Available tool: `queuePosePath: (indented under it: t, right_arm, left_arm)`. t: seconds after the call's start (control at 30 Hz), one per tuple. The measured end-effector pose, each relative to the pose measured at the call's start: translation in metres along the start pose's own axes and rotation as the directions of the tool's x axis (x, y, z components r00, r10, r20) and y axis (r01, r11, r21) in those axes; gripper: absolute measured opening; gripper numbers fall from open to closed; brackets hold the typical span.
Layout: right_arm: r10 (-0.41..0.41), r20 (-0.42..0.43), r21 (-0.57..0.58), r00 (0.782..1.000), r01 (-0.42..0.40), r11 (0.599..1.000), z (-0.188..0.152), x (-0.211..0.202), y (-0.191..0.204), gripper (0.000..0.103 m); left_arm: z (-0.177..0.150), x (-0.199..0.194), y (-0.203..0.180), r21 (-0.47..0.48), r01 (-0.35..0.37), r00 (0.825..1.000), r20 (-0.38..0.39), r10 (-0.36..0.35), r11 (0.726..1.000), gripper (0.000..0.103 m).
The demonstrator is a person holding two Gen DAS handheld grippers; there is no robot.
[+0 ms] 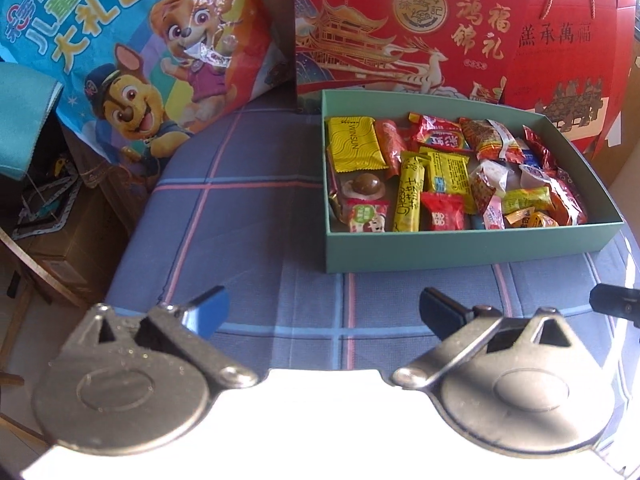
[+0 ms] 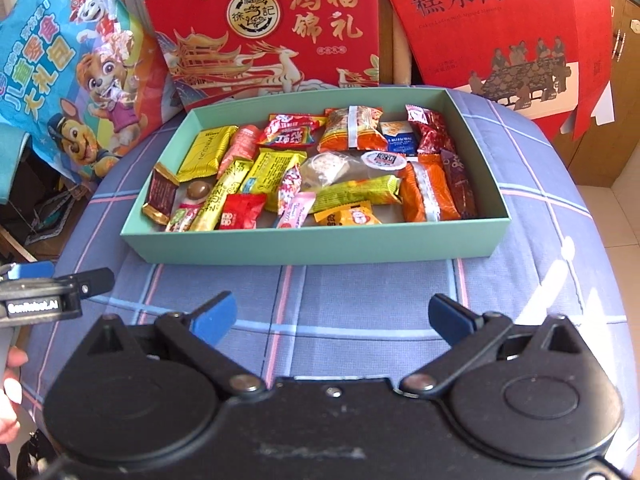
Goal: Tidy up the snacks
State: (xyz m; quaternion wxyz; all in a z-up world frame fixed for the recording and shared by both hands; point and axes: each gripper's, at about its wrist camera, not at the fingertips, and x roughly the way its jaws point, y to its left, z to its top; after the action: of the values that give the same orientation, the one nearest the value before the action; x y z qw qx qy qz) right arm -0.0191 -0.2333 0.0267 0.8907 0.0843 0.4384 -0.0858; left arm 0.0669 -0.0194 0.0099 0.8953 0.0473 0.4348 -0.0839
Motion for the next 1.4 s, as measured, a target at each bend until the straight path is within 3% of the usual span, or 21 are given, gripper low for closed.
queuePosePath:
  t: [0.4,0.77,1.4]
  right_arm:
    - [-0.021,-0.044,0.057,0.999,0.024,0.998,-0.029,-0.005,-0.019,0.103]
    - [-0.023,-0.066,0.060,0.998,0.027,0.998,-0.027,0.007,-0.020,0.103]
    - [-0.036,-0.085,0.067,0.996,0.042,0.997,-0.022,0.018,-0.027,0.103]
  left_arm:
    - [-0.020,-0.004,0.004,-0.016,-0.045,0.999,-0.032,0.044,0.999,0.103]
    - [-0.027,0.010,0.009,-0.039,-0.057,0.995,-0.085,0.053,0.998,0.103]
    - [-0.019,0.021,-0.003,-0.002,-0.064,0.994,-0.089,0.063,0.998,0.103]
